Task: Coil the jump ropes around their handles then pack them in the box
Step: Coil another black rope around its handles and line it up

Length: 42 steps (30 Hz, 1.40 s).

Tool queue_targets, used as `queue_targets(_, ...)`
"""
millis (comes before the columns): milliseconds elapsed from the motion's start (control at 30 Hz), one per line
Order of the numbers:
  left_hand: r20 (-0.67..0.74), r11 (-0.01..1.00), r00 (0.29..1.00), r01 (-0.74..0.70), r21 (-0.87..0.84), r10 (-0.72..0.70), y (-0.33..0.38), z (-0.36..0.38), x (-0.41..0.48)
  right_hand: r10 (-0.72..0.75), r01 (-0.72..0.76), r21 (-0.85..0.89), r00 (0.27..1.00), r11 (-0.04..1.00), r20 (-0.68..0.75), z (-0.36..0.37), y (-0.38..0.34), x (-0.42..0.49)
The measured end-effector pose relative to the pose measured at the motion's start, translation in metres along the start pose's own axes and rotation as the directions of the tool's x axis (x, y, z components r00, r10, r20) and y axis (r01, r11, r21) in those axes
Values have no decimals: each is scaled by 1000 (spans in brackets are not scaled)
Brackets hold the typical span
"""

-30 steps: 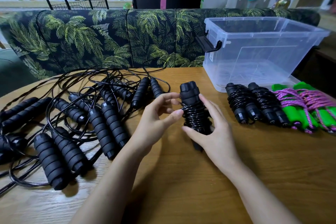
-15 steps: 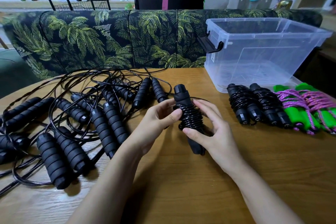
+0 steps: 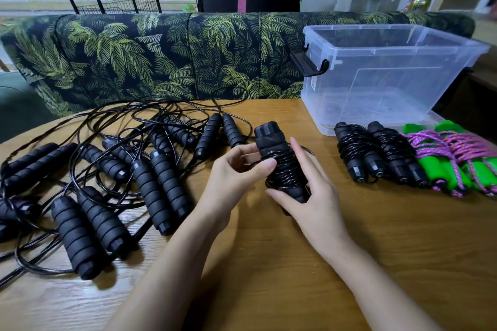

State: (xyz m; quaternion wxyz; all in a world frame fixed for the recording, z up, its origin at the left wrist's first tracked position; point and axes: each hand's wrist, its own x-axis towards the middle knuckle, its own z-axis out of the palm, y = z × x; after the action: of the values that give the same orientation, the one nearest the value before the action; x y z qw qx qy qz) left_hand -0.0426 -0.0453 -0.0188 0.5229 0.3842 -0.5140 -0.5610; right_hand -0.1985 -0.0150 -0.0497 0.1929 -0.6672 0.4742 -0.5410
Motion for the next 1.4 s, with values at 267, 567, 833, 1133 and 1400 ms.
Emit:
queue_targets(267,-7,999,999,-38,-14,38,5,3,-2,-64,63,-86,998,994,-12,1,-6,-1)
queue_targets(567,-101,999,994,-37,1,37,3,7,-4,-53,52,-191,999,980,-1,5,-6,-4)
queue_targets(833,-124,1000,992,-16,-9,15,8,6,-3,-59,55,-86,997,995,-49,0,-4,-2)
queue_targets(1133,-83,997,995,-55,46,58,13,4,-4,-27,38,92,993,995,-111,-4,-13,0)
queue_targets(1400,-46,997,997,66,47,-64,9,0,-1,109,-83,292,991,953,-73,-4,-18,2)
